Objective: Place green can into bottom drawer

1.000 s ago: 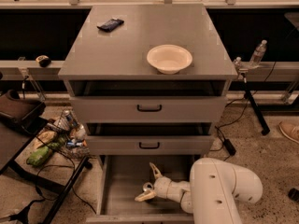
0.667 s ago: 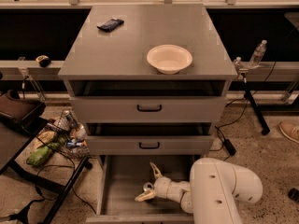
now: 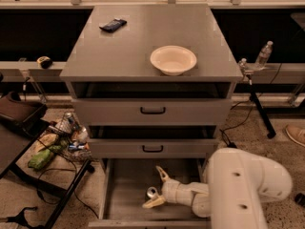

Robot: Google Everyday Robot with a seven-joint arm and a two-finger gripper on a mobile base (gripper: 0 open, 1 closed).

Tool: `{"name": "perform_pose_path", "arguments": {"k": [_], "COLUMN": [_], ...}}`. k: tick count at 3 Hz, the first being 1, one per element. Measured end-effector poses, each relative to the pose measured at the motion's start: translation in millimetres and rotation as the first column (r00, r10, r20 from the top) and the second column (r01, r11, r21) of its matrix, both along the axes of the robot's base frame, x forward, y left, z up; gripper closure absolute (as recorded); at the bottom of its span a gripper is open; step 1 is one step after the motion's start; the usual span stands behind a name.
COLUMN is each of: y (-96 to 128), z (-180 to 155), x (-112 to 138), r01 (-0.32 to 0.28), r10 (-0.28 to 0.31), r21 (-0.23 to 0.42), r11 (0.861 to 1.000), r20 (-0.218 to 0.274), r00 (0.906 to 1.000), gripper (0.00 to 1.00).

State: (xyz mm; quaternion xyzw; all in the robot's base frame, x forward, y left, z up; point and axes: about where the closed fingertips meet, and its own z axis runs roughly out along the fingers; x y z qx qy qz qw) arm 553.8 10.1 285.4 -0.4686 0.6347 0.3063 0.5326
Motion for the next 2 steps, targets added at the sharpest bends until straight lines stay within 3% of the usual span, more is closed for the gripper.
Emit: {"name": "perform_pose_path", "arguments": {"k": [1, 2], "y": [-23.9, -49.8], "z": [25.6, 70.3], "x": [-28.6, -52.5], "r01": [0.002, 0.072], "r10": [-0.004, -0.076], "r21": [-0.115, -0.214], "r11": [0.993, 0.974], "r20": [-0.022, -0.009], "r00": [0.9998, 0.9971], "gripper": [0.0, 0.0]}}
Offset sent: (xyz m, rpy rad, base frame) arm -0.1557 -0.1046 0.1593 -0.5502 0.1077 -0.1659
